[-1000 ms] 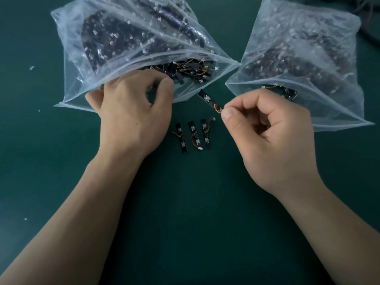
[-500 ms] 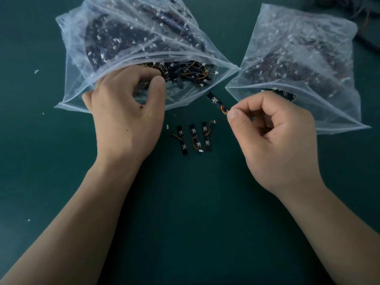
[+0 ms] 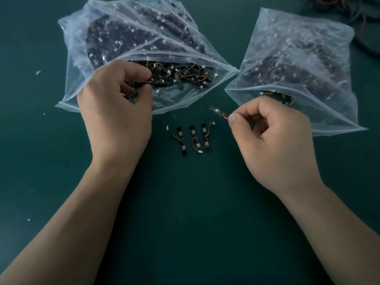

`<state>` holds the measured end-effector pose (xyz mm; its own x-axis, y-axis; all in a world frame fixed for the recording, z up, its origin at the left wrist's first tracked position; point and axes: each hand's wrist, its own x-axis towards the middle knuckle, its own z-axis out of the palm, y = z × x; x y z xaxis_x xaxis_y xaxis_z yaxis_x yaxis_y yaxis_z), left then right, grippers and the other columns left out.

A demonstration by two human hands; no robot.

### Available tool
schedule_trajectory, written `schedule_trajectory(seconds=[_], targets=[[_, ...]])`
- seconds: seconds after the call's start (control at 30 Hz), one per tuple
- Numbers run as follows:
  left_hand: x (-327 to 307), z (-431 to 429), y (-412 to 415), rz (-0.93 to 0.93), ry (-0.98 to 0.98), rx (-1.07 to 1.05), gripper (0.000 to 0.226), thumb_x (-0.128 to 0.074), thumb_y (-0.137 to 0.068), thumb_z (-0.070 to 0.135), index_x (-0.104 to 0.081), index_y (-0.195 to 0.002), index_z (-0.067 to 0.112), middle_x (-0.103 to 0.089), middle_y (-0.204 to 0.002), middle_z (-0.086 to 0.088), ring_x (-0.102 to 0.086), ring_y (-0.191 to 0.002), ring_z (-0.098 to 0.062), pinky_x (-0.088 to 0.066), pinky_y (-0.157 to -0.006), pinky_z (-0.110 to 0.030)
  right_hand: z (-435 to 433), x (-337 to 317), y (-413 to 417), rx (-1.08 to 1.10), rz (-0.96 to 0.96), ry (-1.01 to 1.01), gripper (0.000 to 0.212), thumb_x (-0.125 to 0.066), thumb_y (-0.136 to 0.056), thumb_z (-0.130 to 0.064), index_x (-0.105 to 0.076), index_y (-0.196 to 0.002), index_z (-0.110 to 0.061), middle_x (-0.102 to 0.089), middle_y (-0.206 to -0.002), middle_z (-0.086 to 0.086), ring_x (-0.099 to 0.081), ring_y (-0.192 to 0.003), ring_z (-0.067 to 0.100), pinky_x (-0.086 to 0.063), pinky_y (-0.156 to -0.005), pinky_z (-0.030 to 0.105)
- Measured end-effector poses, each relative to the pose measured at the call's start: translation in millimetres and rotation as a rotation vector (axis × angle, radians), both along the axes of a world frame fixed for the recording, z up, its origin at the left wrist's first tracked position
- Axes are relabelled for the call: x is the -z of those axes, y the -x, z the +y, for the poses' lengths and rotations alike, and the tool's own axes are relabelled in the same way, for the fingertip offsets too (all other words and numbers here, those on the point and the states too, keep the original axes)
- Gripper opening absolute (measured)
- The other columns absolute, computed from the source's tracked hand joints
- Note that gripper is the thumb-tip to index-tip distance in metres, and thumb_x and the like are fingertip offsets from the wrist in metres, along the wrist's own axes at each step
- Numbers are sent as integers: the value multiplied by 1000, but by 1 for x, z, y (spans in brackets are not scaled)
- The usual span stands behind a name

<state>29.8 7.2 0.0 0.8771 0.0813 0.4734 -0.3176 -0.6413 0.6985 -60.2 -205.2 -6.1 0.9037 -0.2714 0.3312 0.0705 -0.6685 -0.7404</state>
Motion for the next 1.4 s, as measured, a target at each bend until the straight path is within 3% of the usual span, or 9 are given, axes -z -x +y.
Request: schedule_trajectory(seconds=[0.13,0.2,0.37,0.57,0.87,1.03,1.17,1.27,1.4], targets=[[5,2,-2,26,-30,27,18,-69,-97,20,-72,-114,26,-63,-92,26,-56,-72,5,-42,-66,-7,0,-1,0,9,-9,8,10,-70,-97,-27,-69,-88,-24,-61,-71,-24,-55,-56,18,-37,-52,13],[7,3,-3,22,-51,32,21,-69,-99,23,-71,-119,27,-60,-89,27,-54,-71,6,-43,-67,-14,1,-1,0,10,-7,9,10,-70,-98,-26,-69,-88,-23,-60,-70,-24,-55,-56,18,-36,-51,13],[7,3,-2,21,-48,57,16,-71,-98,27,-77,-113,27,-64,-89,32,-58,-73,11,-43,-69,-7,1,-1,0,10,4,18,10,-70,-97,-29,-69,-88,-25,-62,-72,-24,-55,-55,20,-38,-49,16],[7,3,-1,41,-30,39,21,-73,-93,21,-74,-109,35,-66,-86,24,-57,-67,-2,-50,-65,-16,1,-1,1,6,9,14,10,-70,-97,-28,-68,-87,-27,-60,-71,-30,-54,-54,20,-37,-49,13],[4,3,0,42,-40,54,17,-75,-97,25,-78,-114,28,-63,-87,32,-59,-71,0,-49,-69,-13,1,-2,2,-11,3,25,10,-70,-97,-27,-68,-88,-29,-62,-74,-26,-54,-53,21,-38,-45,18],[0,2,2,-20,-42,59,5,-71,-99,29,-75,-99,27,-65,-90,18,-56,-75,-6,-43,-68,-12,-1,-1,2,-2,-13,38,9,-69,-97,-26,-68,-88,-27,-60,-72,-28,-54,-53,21,-37,-47,17],[-2,0,4,-63,20,29,9,-67,-100,30,-72,-97,23,-65,-86,25,-63,-80,-5,-44,-70,-10,-5,0,2,23,-5,57,9,-69,-97,-28,-68,-89,-27,-61,-72,-26,-56,-57,19,-38,-49,17],[-2,0,5,-103,84,28,9,-67,-101,29,-72,-98,22,-72,-88,20,-68,-79,-6,-46,-68,-12,-6,0,2,36,7,67,8,-70,-97,-29,-69,-89,-27,-59,-68,-24,-58,-59,15,-37,-51,15],[2,10,12,-116,153,75,7,-64,-101,24,-71,-103,25,-71,-82,12,-67,-71,-14,-46,-62,-18,-5,-1,3,50,33,94,9,-70,-95,-29,-68,-86,-29,-58,-66,-22,-57,-59,9,-43,-51,28]])
